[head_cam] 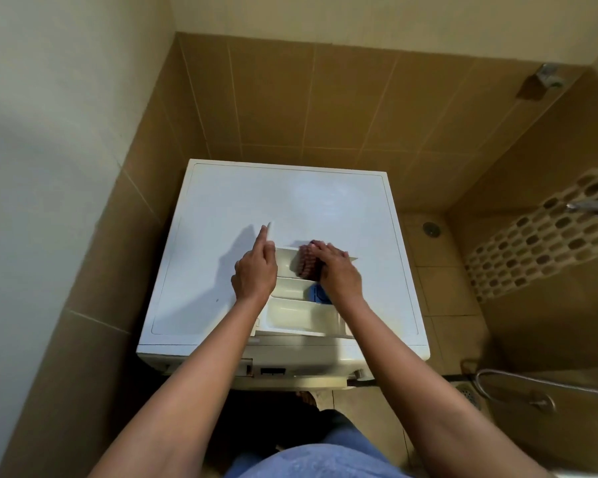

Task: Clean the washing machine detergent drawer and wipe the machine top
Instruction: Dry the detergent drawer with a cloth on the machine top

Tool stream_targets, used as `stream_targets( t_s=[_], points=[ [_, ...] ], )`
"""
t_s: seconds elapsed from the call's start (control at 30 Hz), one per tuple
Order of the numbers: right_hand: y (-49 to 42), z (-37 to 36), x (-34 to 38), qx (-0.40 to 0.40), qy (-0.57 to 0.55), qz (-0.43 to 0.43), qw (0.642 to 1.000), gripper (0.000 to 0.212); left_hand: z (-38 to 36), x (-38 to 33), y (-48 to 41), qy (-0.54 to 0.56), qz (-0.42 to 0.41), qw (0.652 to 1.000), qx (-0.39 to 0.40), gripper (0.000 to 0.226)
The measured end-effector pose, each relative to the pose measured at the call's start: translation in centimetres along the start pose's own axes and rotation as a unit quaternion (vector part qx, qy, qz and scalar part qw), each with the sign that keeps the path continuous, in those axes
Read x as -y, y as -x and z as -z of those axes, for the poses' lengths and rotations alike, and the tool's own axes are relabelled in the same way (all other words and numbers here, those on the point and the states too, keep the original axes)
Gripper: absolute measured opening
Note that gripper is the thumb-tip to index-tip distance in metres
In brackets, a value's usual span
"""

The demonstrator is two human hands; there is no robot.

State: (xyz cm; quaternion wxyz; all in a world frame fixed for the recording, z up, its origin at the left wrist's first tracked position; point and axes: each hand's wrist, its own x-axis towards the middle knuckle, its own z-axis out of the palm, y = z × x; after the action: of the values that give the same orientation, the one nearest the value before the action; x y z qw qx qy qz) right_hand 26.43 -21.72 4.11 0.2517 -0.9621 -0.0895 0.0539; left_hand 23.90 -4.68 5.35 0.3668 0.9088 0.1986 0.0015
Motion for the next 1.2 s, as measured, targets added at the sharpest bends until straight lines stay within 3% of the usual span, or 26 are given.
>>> stream_targets(
  t_s=[0.2, 0.37, 0.43, 0.53, 0.6, 0.8, 0.9, 0.97, 1.1, 1.2],
  points=[
    [0.1, 2.2, -2.8, -0.061, 0.004, -0.115, 0.991, 0.037, -0.3, 0.1, -0.2, 0.012, 0.006, 1.0, 0.005, 0.047],
    [-0.9, 0.2, -0.1, -0.127, -0.094, -0.217, 0.963, 0.041, -0.3, 0.0, -0.3, 0.067, 0.012, 0.998, 0.016, 0.046],
    [-0.9, -0.4, 1.9, -0.104, -0.1, -0.188, 0.971, 0.041, -0.2, -0.2, -0.2, 0.111, 0.01, 0.994, 0.022, 0.045],
    [-0.6, -1.5, 5.2, -0.063, -0.127, -0.072, 0.987, 0.032, 0.1, -0.3, -0.2, 0.134, 0.015, 0.99, 0.027, 0.045],
    [-0.4, -2.7, 6.8, -0.025, -0.114, -0.03, 0.993, 0.04, 0.2, -0.2, -0.3, 0.148, 0.018, 0.988, 0.034, 0.044],
    [1.1, -4.7, 9.9, -0.085, -0.086, -0.093, 0.988, 0.022, 0.3, -0.3, -0.2, 0.147, 0.008, 0.988, 0.036, 0.045],
    [1.1, -4.7, 9.9, -0.103, -0.192, -0.152, 0.964, 0.017, 0.3, -0.1, -0.2, 0.152, 0.01, 0.987, 0.041, 0.045],
    [0.4, -4.3, 9.3, -0.12, -0.225, -0.146, 0.956, 0.017, 0.2, 0.0, -0.2, 0.161, 0.014, 0.986, 0.046, 0.044],
    [-0.9, -3.4, 7.4, -0.079, -0.146, -0.125, 0.978, 0.051, 0.3, 0.0, 0.0, 0.167, 0.017, 0.985, 0.047, 0.044],
    [-1.9, -3.1, 5.5, -0.049, -0.037, -0.067, 0.996, 0.044, 0.4, 0.1, 0.0, 0.166, 0.016, 0.985, 0.048, 0.044]
  ],
)
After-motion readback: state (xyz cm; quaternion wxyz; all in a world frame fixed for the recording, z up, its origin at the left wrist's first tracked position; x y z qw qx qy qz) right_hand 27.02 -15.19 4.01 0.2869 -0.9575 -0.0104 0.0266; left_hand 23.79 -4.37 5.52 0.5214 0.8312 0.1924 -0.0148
